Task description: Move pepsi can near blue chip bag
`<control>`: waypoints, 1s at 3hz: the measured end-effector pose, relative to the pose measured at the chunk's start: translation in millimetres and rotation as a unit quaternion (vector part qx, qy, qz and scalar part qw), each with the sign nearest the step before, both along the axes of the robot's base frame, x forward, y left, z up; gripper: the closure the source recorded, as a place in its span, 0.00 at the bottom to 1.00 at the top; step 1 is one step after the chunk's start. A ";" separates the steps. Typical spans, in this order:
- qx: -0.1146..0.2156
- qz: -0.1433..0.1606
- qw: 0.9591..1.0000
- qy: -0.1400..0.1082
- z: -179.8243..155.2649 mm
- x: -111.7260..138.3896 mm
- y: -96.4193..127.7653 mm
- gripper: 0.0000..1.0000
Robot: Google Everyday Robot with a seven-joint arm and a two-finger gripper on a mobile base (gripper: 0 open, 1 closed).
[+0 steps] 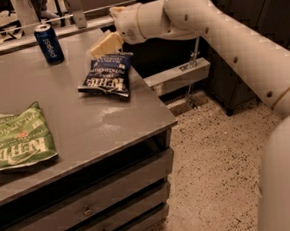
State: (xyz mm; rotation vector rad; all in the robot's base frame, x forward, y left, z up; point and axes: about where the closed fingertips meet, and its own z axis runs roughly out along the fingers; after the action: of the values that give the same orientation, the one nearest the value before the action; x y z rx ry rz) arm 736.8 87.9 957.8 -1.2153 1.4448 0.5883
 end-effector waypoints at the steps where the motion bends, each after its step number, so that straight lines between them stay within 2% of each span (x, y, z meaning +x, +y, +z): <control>1: -0.003 0.000 1.000 0.000 -9.0 32.5 36.6 0.00; 2: -0.009 0.008 1.000 0.007 -21.8 59.3 73.6 0.00; 3: -0.002 0.024 1.000 0.012 -25.9 74.4 107.6 0.00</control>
Offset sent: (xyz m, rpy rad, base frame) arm 0.1005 0.1188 -0.0317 -0.0281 0.0232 0.0336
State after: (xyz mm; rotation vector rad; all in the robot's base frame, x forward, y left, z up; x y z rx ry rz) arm 811.2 195.5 931.9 -1.2532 1.4415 0.6350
